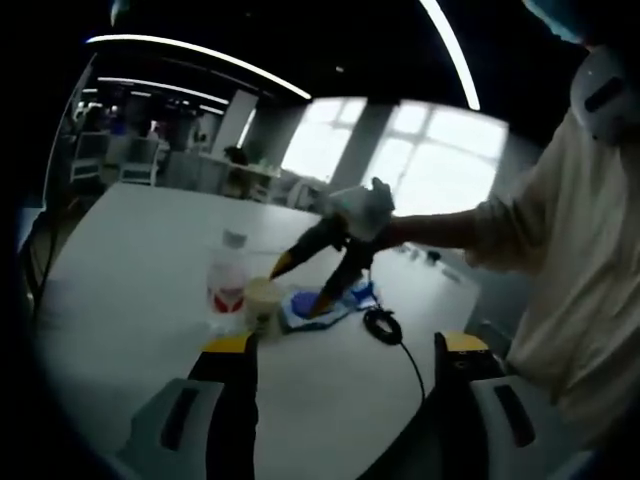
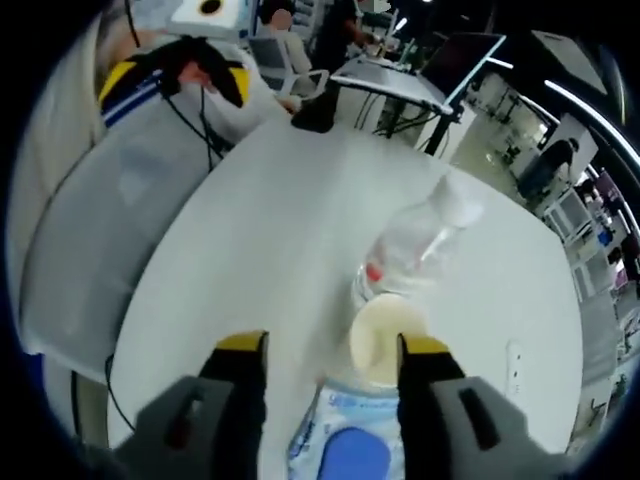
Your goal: Arrange the tabletop items into an orderly group along one side of the table until the central work area is clear of visible clutter.
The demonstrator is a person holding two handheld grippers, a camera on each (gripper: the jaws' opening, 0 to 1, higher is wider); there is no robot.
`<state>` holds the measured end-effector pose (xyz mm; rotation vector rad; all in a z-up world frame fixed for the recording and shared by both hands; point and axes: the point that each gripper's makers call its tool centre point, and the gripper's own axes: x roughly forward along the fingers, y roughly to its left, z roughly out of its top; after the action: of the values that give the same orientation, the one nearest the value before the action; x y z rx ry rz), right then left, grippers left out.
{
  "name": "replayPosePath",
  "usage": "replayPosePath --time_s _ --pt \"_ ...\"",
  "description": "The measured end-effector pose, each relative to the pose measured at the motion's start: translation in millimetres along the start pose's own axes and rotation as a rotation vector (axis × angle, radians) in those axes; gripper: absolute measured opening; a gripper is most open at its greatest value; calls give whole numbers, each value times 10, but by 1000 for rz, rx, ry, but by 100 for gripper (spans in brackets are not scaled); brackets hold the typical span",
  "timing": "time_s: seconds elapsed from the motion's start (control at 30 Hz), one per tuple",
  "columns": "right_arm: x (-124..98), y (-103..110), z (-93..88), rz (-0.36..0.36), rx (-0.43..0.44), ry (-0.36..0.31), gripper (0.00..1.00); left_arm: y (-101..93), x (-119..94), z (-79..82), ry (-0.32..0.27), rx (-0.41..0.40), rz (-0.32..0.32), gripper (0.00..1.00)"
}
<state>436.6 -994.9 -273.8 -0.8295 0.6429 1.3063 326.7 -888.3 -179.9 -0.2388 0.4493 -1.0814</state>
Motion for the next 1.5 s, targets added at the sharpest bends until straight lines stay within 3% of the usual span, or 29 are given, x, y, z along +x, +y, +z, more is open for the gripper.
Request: replayPosePath --time_s 0.3,0.73,0.9,1.0,1.07,1.37,1.5 --pt "-302 125 20 -65 86 -62 58 -75 40 103 1 32 -20 70" --pt "-995 282 4 -283 276 -215 80 -233 92 224 1 81 -51 73" --pt "-1336 399 -43 -369 398 -292 84 -281 82 335 -35 117 -48 82" --pt "-1533 460 -71 -426 450 -334 93 -322 69 411 -64 133 -49 91" --pt "-1655 523 -127 -462 474 -345 99 -357 58 444 -76 152 -53 93" --pt "-2112 981 -410 -604 619 -385 99 -482 -2 423 -77 194 -57 96" --pt "-2293 1212 -657 -695 675 -385 99 -510 -42 361 -69 211 -51 96"
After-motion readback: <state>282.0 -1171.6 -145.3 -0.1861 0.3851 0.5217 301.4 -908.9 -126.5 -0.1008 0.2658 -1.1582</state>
